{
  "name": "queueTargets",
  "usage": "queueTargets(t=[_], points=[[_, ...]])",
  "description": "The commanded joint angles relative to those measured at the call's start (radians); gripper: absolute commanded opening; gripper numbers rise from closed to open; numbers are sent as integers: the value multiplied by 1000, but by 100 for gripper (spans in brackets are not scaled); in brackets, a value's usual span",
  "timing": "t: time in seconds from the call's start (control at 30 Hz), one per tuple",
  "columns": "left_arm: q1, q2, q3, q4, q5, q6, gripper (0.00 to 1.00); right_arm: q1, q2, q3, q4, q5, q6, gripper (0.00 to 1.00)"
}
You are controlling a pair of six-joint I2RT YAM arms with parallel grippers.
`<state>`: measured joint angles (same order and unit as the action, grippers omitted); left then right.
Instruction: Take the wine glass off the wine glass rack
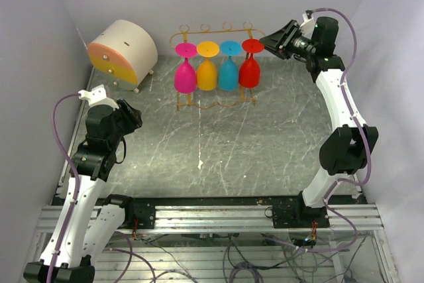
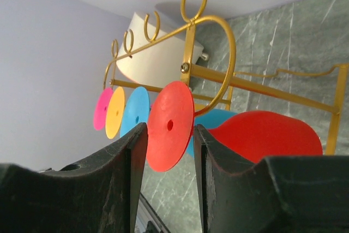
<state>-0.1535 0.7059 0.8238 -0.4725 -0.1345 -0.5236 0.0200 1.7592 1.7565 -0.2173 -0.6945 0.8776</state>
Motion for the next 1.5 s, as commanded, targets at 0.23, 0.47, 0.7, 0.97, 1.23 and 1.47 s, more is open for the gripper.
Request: queueTargets(t=[0.23,0.47,0.7,0.97,1.23,1.47], points=[[8,-2,14,18,5,1,59,30,-14,12,-80,79,-77,39],[8,4,14,17,4,1,59,32,-2,-1,-53,69,-67,35],[8,9,15,15,2,-1,59,34,1,-10,-24,51,-54,15],[8,10,14,17,6,-2,58,32,-34,-32,-22,86,-46,5],[8,7,15,15,4,-3,58,12,-96,-158,139,83,102,0],[8,6,15,17,4,-7,58,-22,-139,-340,404,28,329,0]])
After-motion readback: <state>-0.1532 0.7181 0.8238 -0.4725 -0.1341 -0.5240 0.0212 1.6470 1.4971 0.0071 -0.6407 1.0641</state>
